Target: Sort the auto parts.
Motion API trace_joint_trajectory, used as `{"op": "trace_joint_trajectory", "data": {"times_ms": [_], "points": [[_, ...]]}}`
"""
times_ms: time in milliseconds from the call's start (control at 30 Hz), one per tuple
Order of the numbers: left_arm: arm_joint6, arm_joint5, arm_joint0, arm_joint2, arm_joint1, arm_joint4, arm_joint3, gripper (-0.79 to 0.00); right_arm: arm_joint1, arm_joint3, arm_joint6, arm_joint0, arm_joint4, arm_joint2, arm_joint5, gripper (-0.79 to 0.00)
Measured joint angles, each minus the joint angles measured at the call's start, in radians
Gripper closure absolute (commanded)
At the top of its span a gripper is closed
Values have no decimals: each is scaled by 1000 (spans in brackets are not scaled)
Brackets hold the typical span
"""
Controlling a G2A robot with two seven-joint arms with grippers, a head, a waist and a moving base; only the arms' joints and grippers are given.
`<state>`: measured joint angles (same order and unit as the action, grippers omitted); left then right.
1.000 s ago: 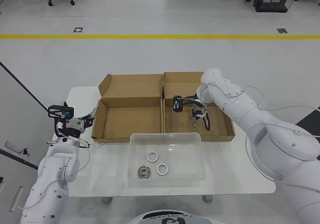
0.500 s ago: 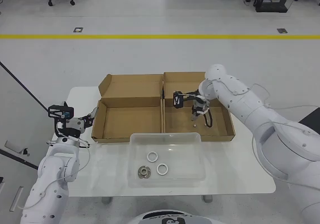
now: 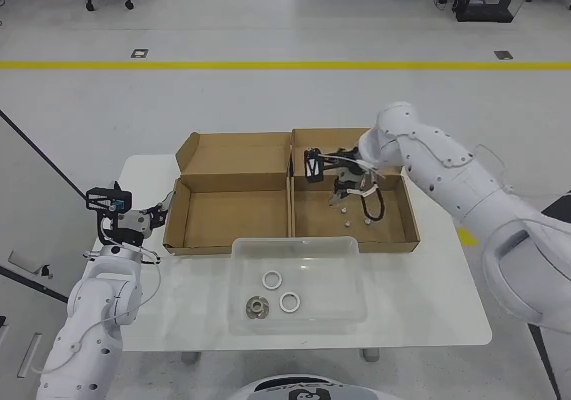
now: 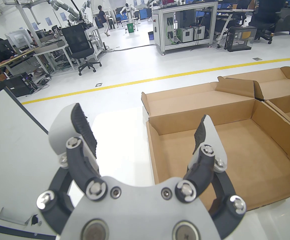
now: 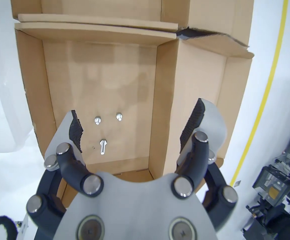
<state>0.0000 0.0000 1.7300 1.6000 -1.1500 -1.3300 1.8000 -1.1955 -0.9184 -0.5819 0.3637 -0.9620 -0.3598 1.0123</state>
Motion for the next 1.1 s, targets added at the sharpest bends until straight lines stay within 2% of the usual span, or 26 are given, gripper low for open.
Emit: {"op": "trace_joint_trajectory", "data": {"times_ms": [200, 400, 600, 733, 833, 967, 1033, 1100], "points": [[0, 0, 0, 0, 0, 0, 0, -785, 130, -204, 107, 43, 37, -53, 0, -785], [0, 0, 0, 0, 0, 0, 0, -785, 294, -376, 313, 125, 25, -119, 0, -785], [0, 0, 0, 0, 0, 0, 0, -785, 452, -481, 605, 205, -86, -158, 0, -785], [0, 0, 0, 0, 0, 0, 0, -785, 549, -489, 879, 246, -217, -167, 0, -785], [0, 0, 0, 0, 0, 0, 0, -785, 611, -478, 1095, 266, -335, -165, 0, -785], [0, 0, 0, 0, 0, 0, 0, -785, 670, -457, 1373, 281, -482, -164, -2, -785], [0, 0, 0, 0, 0, 0, 0, -785, 692, -473, 1436, 293, -498, -170, -18, -785], [0, 0, 0, 0, 0, 0, 0, -785, 708, -489, 1429, 305, -473, -172, -37, -785]]}}
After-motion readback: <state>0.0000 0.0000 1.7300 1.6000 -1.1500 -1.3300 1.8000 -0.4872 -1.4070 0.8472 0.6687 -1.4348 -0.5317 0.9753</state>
